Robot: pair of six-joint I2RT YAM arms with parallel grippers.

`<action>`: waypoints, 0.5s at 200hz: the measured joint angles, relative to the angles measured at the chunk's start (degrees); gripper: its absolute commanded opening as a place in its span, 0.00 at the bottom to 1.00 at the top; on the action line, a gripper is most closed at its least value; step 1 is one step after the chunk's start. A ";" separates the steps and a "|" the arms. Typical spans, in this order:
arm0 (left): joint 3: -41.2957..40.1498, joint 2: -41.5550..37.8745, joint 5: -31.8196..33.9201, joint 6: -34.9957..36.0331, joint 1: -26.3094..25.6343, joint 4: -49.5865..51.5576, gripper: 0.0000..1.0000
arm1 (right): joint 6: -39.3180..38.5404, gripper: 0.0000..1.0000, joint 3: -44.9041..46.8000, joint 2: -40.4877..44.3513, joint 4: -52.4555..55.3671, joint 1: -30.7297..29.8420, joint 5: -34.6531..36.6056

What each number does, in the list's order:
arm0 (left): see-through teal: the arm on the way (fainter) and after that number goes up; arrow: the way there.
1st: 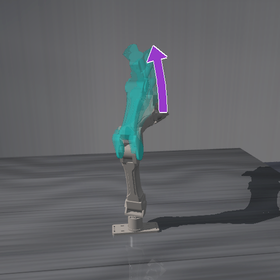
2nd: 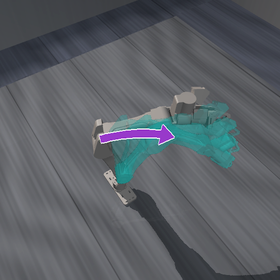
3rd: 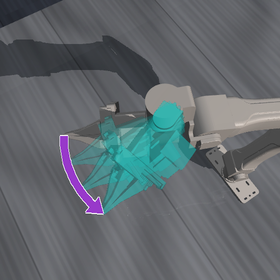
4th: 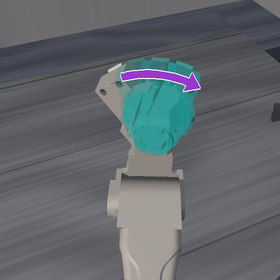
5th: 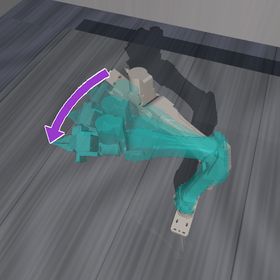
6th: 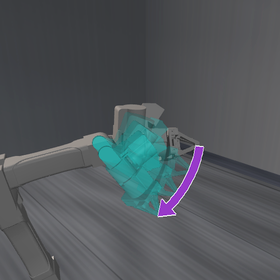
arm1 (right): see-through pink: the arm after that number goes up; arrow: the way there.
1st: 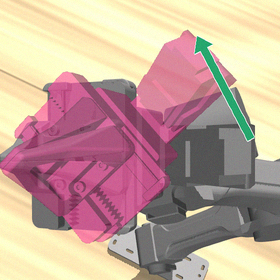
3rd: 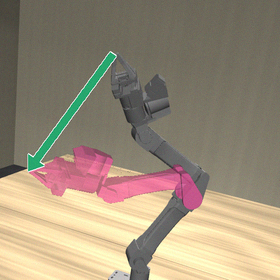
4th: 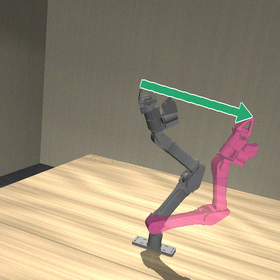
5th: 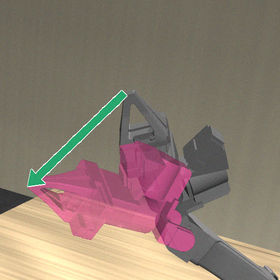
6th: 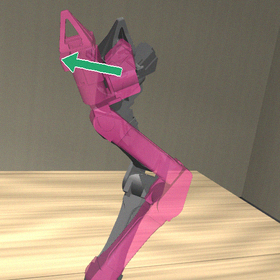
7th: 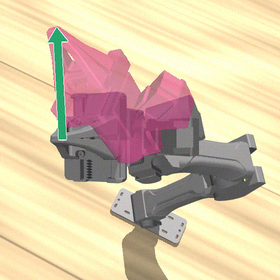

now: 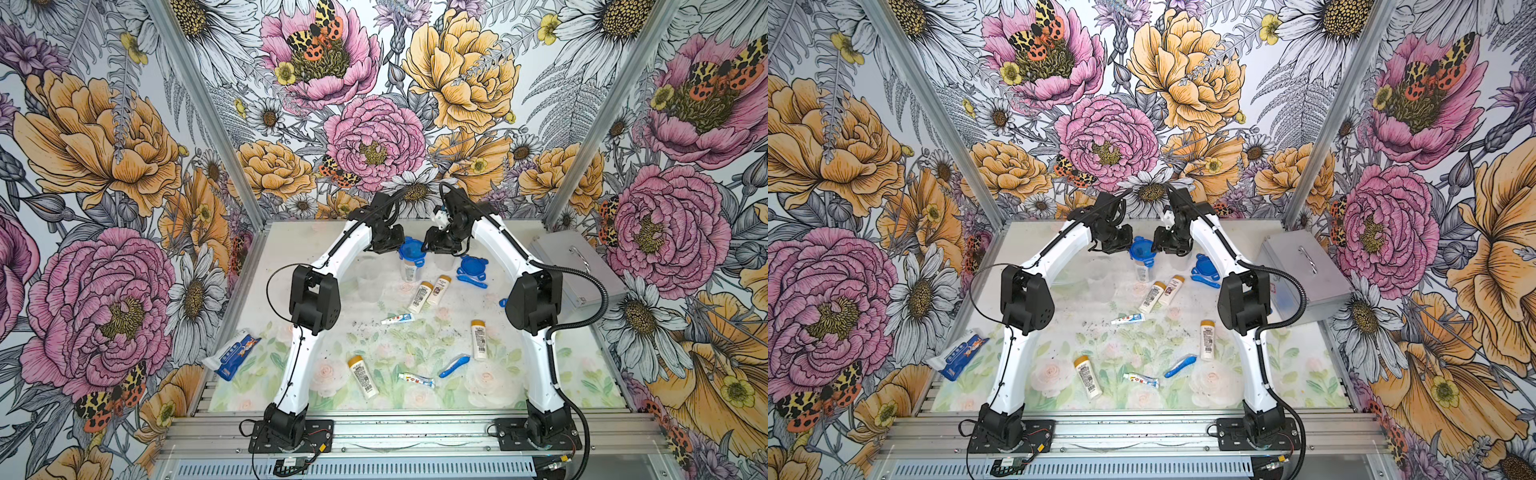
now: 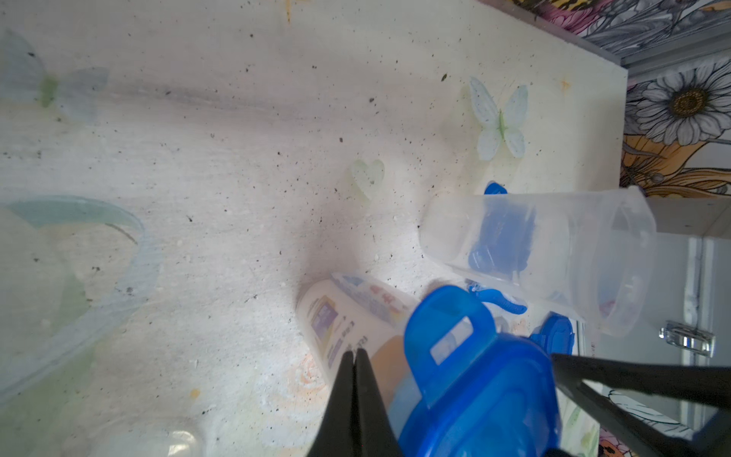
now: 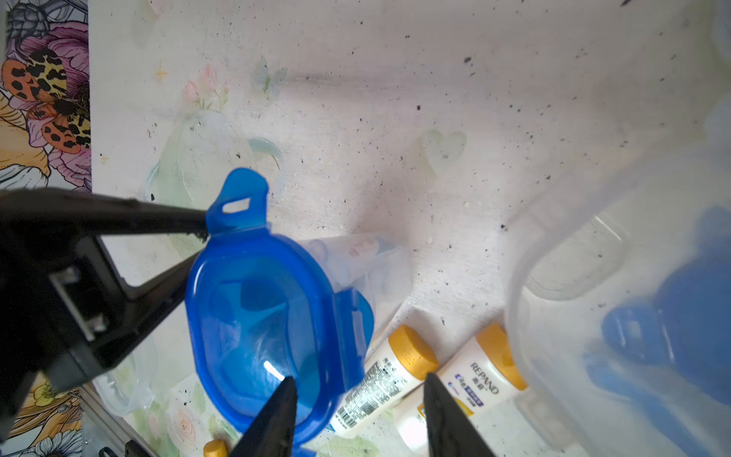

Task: Pack away toiletry kits
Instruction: Close the fastener on the container.

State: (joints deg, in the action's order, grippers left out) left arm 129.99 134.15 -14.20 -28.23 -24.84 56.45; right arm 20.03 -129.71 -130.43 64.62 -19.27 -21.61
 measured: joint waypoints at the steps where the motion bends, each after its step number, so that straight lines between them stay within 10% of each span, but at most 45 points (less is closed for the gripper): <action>1: -0.09 -0.04 0.00 0.00 -0.04 0.00 0.00 | -0.02 0.52 -0.09 -0.09 0.02 0.02 0.00; 100: -13.09 -8.96 0.17 -1.22 -3.37 0.46 0.07 | -0.66 0.52 -4.39 -3.02 -0.96 0.11 -1.81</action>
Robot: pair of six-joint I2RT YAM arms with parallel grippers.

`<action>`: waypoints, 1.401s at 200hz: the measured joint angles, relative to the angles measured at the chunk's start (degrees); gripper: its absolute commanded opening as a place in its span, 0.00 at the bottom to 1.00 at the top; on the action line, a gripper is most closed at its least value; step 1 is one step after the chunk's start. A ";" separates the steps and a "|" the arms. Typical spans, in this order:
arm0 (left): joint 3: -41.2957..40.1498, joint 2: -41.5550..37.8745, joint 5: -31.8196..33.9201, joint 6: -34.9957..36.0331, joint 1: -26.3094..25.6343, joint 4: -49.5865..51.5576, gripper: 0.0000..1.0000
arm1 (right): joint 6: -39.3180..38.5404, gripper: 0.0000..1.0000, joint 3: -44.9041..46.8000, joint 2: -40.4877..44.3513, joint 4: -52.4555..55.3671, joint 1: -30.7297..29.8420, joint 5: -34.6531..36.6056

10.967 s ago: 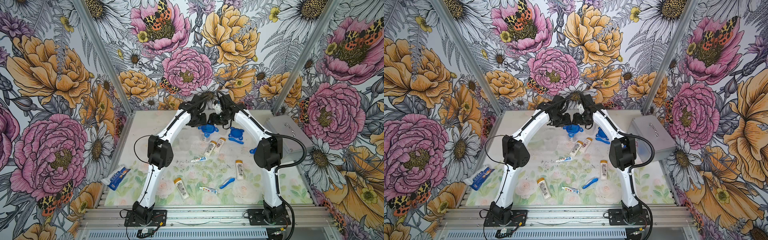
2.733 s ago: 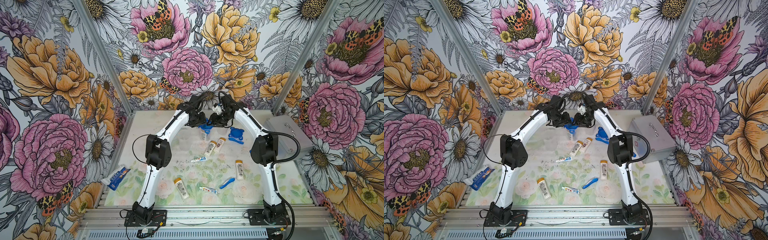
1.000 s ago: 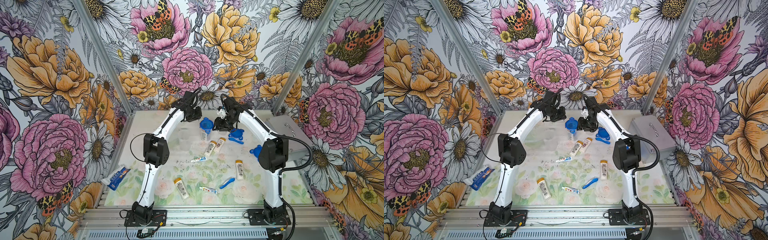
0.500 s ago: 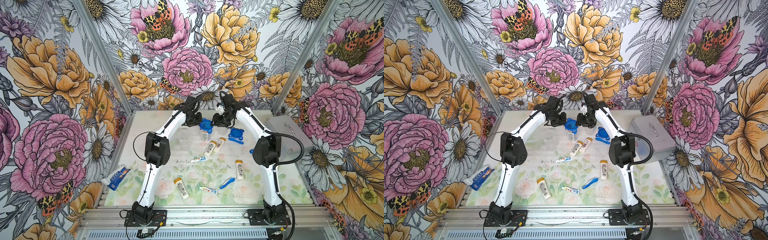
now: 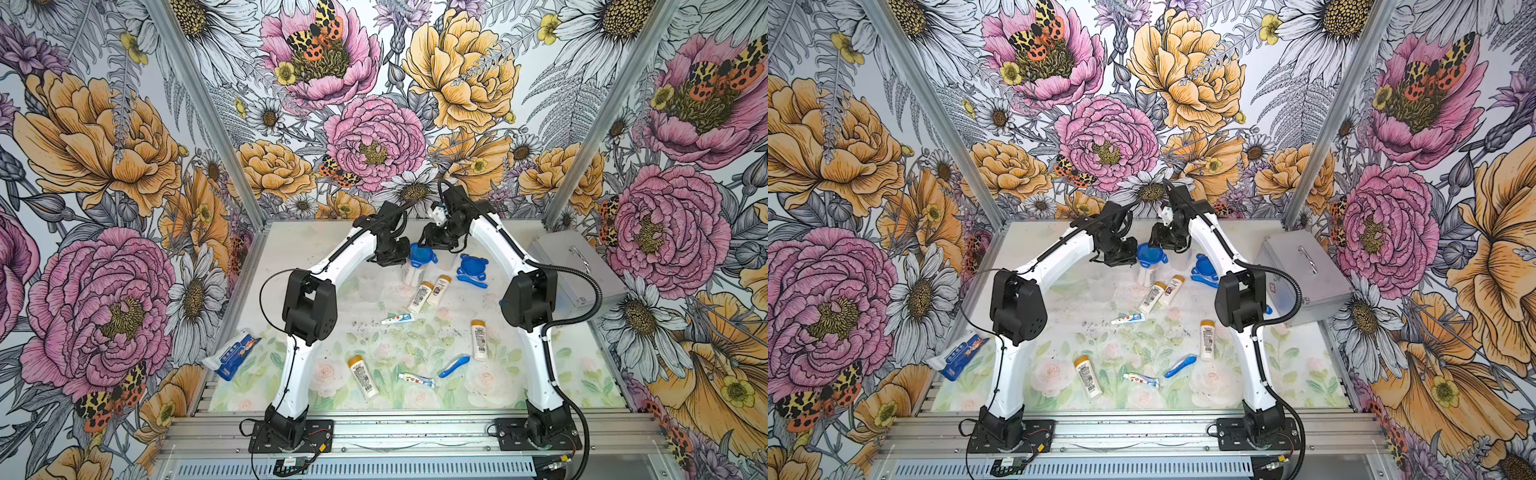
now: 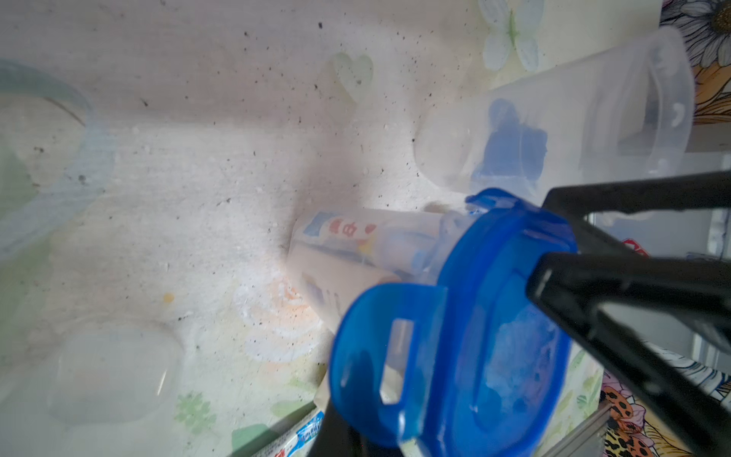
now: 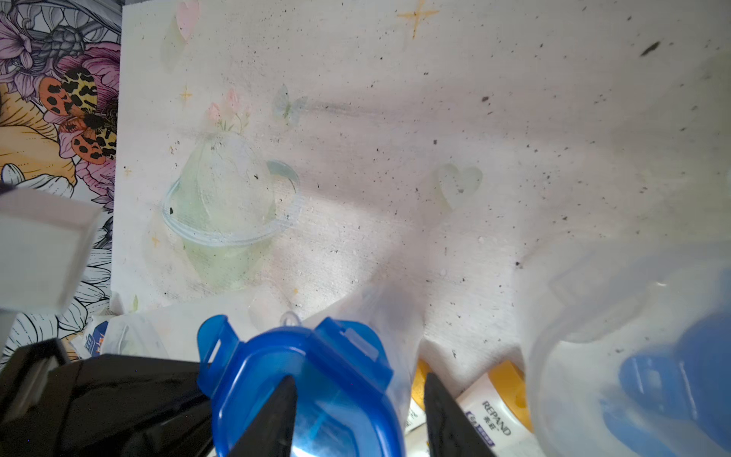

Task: Pack away toiletry kits
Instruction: Close the fastener on the container.

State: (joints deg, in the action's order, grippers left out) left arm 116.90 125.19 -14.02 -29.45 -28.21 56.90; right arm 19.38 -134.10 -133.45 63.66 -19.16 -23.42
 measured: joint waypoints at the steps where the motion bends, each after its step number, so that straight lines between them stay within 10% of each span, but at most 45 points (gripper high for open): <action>1: -0.20 -0.17 0.02 0.02 0.00 0.02 0.07 | 0.00 0.52 0.00 0.00 0.00 0.00 0.00; 84: -4.11 -9.16 1.62 0.37 2.43 1.77 0.35 | -0.61 0.52 2.47 2.38 0.46 0.00 0.00; 130: 11.80 -3.37 2.05 2.91 2.54 4.72 0.43 | -0.37 0.51 13.25 11.72 1.64 -0.94 -0.46; 280: 19.19 7.45 -1.01 5.57 1.73 6.97 0.43 | 2.25 0.48 13.90 11.13 1.64 -2.69 -1.90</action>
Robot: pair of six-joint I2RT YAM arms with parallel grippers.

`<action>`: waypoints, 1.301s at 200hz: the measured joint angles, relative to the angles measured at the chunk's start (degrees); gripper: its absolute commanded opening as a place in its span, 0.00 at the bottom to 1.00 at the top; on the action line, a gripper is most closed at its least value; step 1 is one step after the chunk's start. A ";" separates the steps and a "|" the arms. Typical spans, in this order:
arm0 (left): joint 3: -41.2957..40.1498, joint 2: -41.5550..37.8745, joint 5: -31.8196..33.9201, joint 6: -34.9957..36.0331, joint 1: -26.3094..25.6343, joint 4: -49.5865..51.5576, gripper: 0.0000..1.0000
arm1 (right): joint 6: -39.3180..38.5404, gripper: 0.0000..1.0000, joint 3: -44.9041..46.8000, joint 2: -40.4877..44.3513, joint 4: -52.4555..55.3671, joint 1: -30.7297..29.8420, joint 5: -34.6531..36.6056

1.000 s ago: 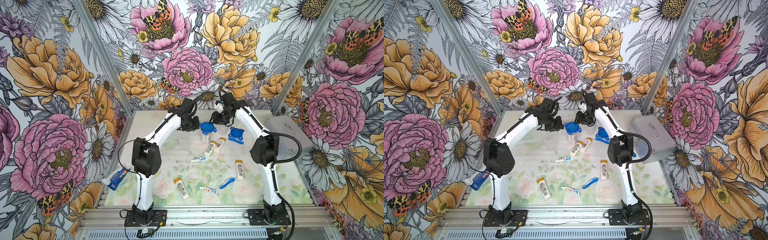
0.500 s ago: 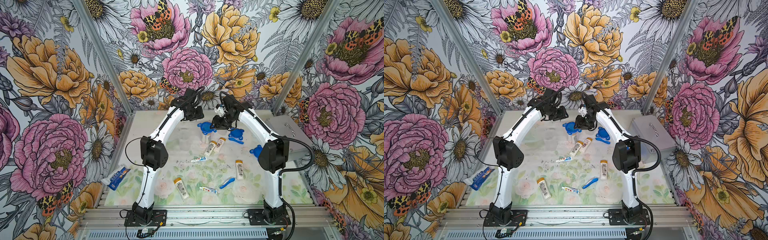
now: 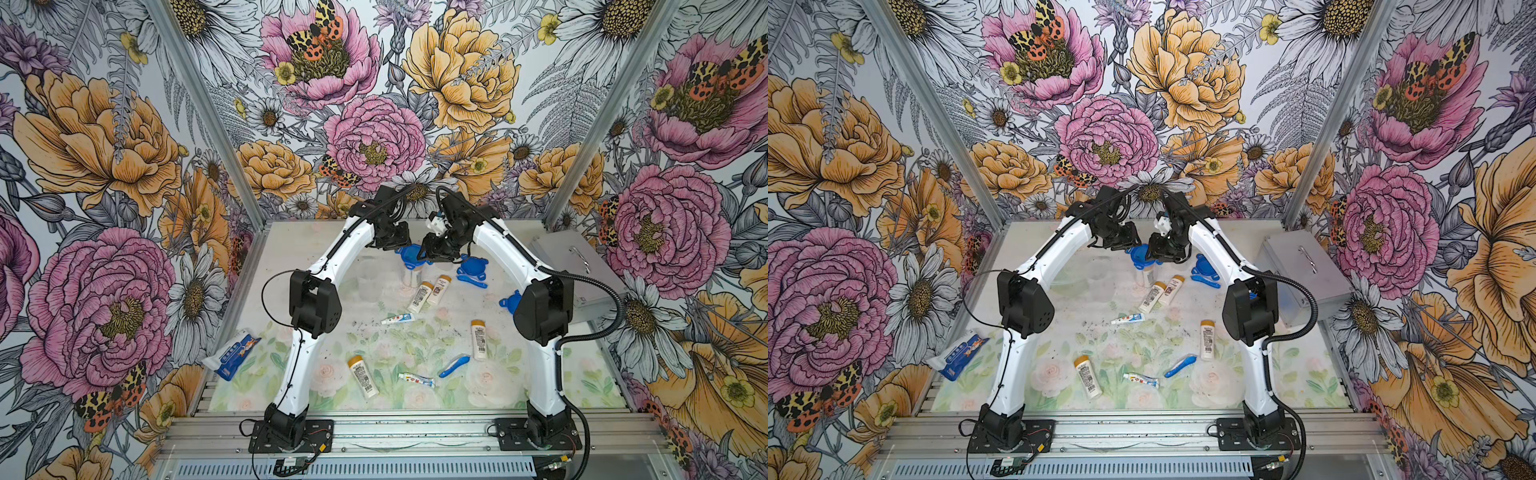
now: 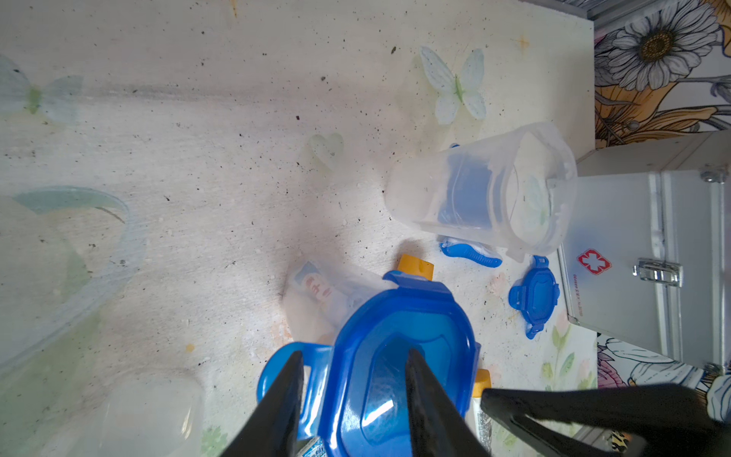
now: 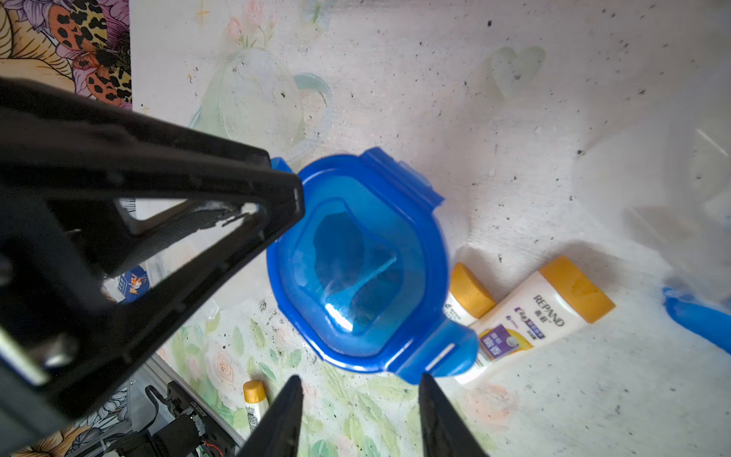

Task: Pack away toiletry kits
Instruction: Close the fastener on the container.

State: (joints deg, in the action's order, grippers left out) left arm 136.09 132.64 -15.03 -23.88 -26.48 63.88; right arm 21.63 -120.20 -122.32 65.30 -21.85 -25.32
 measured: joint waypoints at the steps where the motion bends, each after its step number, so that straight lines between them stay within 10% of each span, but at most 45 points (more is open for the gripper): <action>1: 0.00 0.00 -0.02 0.04 -0.02 -0.02 0.43 | 0.00 0.48 0.00 -0.04 0.00 0.00 0.00; 260: -1.97 0.00 -1.33 -4.50 -1.03 -0.44 0.52 | 2.99 0.50 -0.79 -4.87 -5.16 1.97 -5.70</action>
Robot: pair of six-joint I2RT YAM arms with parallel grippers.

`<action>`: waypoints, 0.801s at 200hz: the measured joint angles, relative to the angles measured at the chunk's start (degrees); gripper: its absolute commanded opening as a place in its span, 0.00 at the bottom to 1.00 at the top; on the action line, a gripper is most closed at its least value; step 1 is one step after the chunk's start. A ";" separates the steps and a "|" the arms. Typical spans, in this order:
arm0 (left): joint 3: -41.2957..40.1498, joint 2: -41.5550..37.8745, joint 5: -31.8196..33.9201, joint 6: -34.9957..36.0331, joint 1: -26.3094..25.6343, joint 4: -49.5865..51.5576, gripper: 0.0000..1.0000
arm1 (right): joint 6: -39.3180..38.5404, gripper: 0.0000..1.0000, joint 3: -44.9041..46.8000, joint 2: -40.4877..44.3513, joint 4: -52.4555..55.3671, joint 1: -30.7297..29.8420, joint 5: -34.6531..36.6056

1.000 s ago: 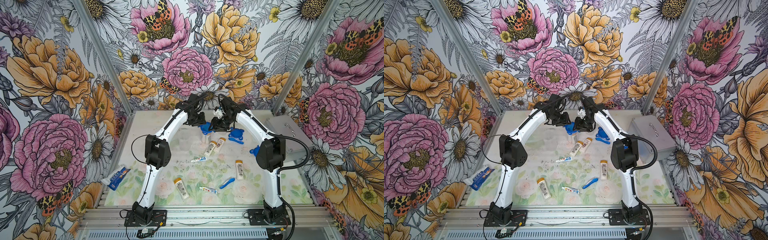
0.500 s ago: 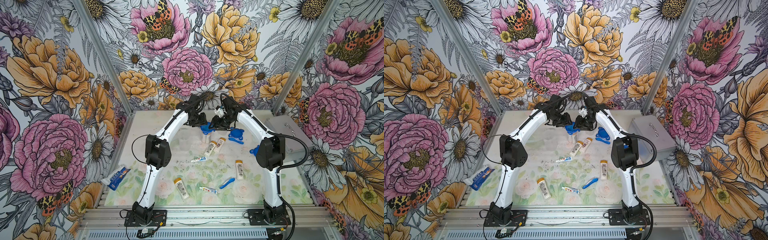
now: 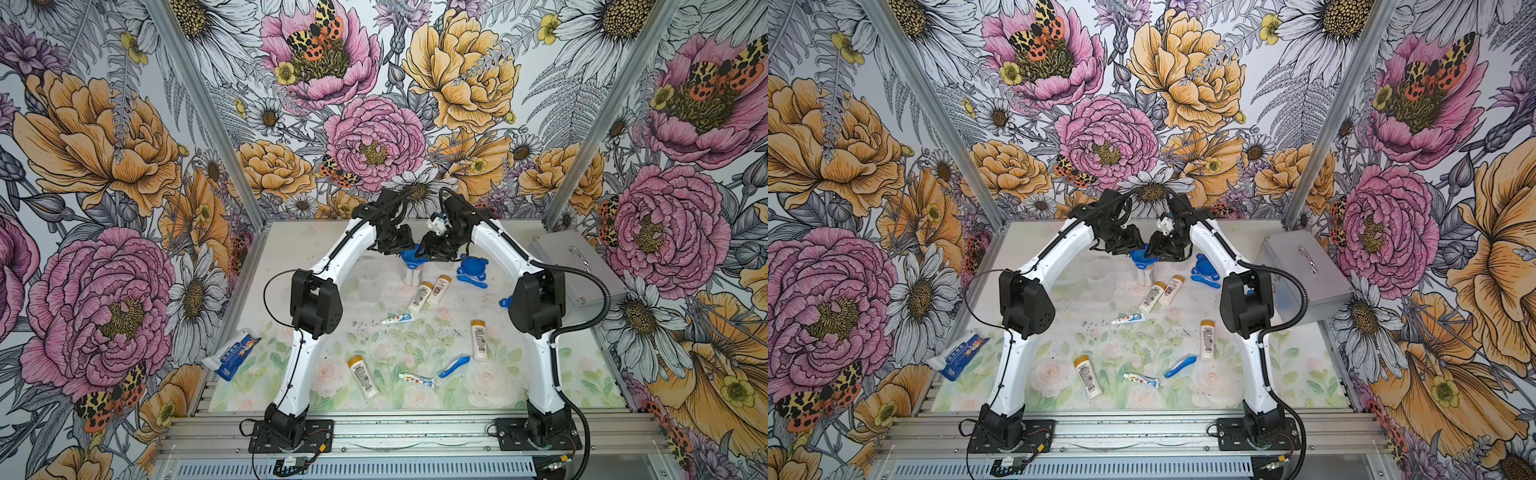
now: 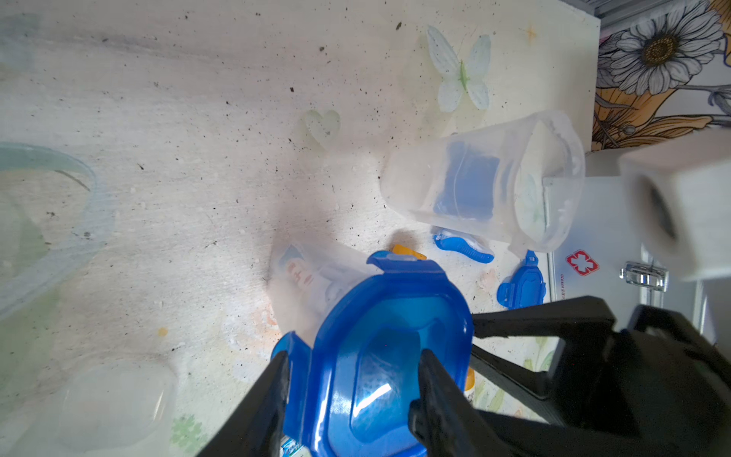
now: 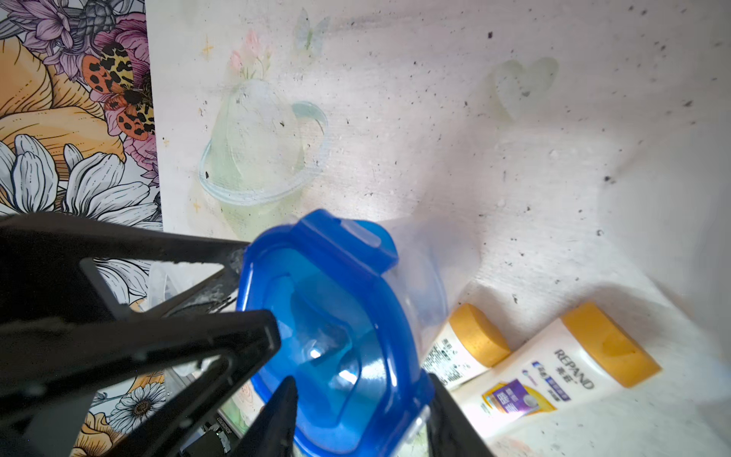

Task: Pack away toiletry kits
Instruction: Close the fastener on the container.

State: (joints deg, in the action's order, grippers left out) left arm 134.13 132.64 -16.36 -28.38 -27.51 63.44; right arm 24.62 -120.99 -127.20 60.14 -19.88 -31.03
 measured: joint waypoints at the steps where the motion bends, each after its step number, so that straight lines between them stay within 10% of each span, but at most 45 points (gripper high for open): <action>1: 0.00 0.00 0.00 0.00 -0.02 0.00 0.52 | -0.02 0.50 0.00 -0.02 0.00 0.00 -0.04; 160: -1.62 0.17 -1.07 -1.73 0.09 -0.98 0.59 | -0.04 0.51 -1.60 -1.16 -0.42 0.24 -0.33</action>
State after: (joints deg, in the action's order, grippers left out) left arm 132.51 132.81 -17.43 -30.11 -27.42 62.46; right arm 24.58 -122.58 -128.35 59.72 -19.64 -31.35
